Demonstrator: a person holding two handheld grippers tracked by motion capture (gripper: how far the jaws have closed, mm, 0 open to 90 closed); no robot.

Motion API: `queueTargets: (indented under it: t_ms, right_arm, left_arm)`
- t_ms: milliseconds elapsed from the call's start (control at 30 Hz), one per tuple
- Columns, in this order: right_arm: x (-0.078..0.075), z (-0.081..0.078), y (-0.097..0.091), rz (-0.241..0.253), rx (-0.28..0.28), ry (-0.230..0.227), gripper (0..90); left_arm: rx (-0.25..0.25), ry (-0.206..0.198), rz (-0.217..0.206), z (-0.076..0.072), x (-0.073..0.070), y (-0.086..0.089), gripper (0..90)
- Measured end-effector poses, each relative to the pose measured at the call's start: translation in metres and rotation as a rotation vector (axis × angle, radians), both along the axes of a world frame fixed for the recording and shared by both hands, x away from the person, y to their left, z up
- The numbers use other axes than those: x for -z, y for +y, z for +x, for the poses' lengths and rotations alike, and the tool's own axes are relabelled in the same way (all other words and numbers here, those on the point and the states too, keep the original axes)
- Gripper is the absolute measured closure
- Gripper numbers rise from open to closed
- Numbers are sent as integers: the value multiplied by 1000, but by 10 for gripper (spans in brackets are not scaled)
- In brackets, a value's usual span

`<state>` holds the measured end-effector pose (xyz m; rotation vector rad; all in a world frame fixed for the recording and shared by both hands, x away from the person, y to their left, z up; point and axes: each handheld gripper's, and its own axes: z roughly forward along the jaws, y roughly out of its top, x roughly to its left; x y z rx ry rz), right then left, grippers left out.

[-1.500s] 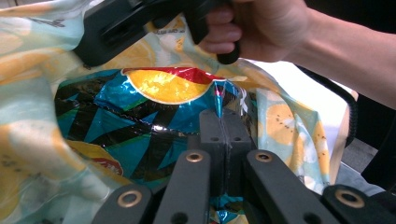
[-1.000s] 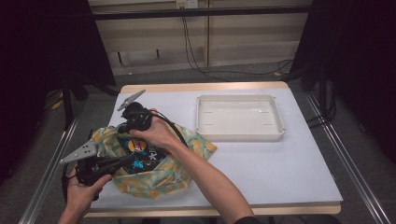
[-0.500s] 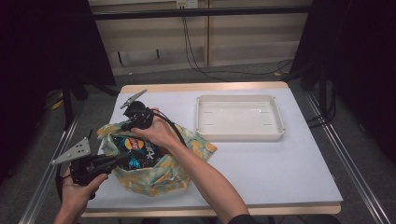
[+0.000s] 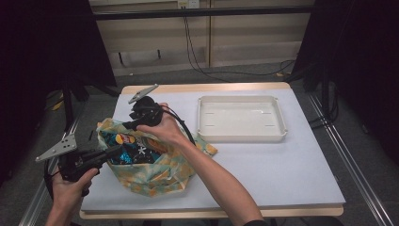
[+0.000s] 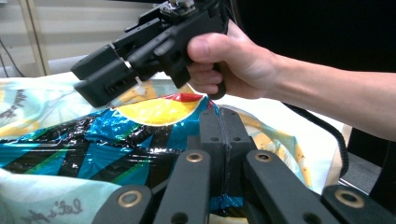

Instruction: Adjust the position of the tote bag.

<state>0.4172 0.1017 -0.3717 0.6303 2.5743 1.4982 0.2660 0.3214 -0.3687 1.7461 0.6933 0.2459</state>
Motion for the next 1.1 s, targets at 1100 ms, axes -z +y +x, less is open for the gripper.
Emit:
queueTargets:
  t_ms: [1100]
  right_arm:
    - [3,-16,-56,33,43,-18,598]
  left_arm:
    - [-71,4,-46,22,-29,15,900]
